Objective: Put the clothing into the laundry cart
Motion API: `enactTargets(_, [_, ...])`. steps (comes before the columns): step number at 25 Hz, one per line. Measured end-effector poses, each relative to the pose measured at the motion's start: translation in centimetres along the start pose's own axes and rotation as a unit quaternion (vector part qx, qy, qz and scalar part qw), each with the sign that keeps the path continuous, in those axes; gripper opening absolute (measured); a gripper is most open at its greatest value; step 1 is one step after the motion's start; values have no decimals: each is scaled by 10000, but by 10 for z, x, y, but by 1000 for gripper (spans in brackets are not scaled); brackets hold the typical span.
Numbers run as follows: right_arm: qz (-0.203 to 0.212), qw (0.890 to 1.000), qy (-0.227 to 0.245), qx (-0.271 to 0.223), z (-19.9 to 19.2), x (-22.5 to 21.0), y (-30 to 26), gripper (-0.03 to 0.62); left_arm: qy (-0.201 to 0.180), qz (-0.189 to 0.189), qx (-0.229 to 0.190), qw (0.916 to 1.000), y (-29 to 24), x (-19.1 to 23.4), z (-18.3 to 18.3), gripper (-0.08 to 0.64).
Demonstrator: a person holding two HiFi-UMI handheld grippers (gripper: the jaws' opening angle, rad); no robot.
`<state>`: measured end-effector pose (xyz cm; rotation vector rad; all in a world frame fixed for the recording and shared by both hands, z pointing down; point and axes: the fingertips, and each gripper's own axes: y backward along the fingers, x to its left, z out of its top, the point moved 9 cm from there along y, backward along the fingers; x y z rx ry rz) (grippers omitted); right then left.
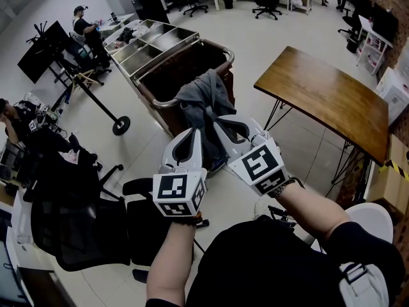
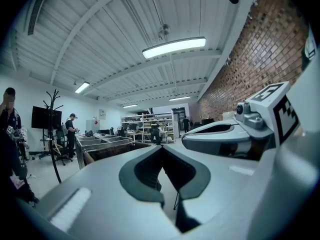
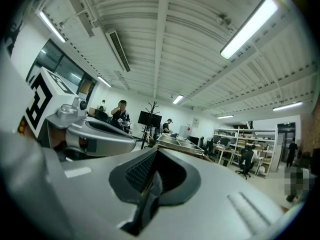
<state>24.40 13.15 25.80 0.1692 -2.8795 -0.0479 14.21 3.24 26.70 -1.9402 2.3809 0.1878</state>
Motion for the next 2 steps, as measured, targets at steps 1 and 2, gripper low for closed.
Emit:
enactTargets(1, [1,10000,4,-1,0,0,0,0,-1,1,0,10000,0,0,0,3])
enactTargets(2, [2,10000,9,-3,0,0,0,0,-1,3,-1,10000,0,0,0,3])
